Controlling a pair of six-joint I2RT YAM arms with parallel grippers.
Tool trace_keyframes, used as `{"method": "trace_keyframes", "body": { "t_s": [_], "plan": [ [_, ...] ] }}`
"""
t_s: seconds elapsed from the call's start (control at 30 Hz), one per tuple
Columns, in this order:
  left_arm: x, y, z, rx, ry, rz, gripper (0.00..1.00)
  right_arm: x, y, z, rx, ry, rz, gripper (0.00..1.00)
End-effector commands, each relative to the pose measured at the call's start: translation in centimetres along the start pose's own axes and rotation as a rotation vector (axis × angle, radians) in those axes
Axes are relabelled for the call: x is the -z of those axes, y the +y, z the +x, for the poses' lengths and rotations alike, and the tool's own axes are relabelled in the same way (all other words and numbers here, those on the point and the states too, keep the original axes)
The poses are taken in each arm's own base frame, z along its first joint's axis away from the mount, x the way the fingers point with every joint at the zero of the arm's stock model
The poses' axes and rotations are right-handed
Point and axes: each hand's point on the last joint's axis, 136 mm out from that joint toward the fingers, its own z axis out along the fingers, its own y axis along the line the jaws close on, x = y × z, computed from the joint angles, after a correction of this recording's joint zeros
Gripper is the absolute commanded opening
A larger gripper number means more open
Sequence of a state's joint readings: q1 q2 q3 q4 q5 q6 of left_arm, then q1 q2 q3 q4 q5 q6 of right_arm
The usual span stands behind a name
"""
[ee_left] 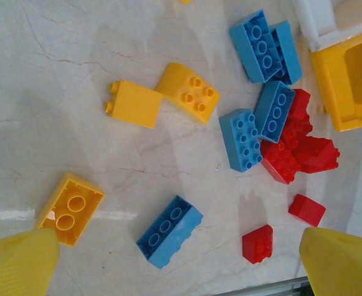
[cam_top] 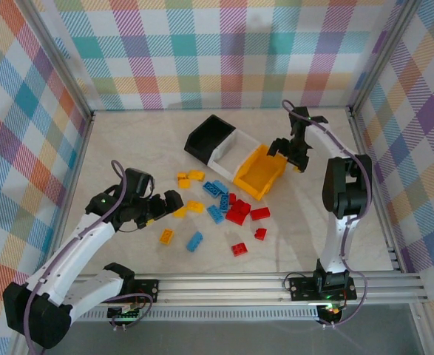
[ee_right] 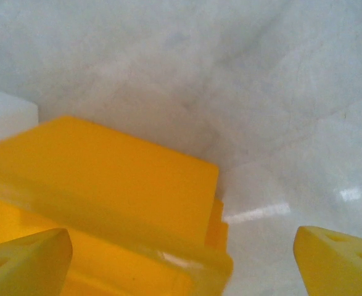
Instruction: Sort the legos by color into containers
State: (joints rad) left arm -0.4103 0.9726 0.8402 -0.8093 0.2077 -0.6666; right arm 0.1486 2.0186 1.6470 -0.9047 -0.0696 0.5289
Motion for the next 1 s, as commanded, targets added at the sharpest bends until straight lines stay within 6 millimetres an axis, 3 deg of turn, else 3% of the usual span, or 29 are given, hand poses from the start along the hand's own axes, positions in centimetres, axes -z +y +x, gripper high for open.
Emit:
{"method": "trace_keyframes", "body": {
  "t_s": [0.0,0.2,0.33,0.43,0.63,0.97],
  "plan": [
    [0.3,-1.2,-0.9,-0.005,-0.022,0.029,1.0,4.0,0.9,4.3,0.063,0.018,-0.05,0.91],
    [-0.4,-1.7,-1.1,-0.026,-0.011,0.042,1.0,5.8,-0.3,14.6,0.209,0.128,0.011,0.85],
    [-0.5,-2.0,-1.1,-0.032,-0.001,0.054,1.0,5.1,-2.2,20.6,0.203,0.211,0.057,0.8],
    [-0.5,-2.0,-0.9,-0.041,0.009,0.057,1.0,4.0,-3.4,23.5,0.175,0.244,0.089,0.75],
    [0.1,-1.4,-0.1,-0.045,0.013,0.052,1.0,1.2,-3.4,26.1,0.191,0.277,0.145,0.71],
    [1.0,-0.1,1.1,-0.028,0.007,0.039,1.0,-2.1,-2.3,26.5,0.176,0.291,0.144,0.63]
  ]
}}
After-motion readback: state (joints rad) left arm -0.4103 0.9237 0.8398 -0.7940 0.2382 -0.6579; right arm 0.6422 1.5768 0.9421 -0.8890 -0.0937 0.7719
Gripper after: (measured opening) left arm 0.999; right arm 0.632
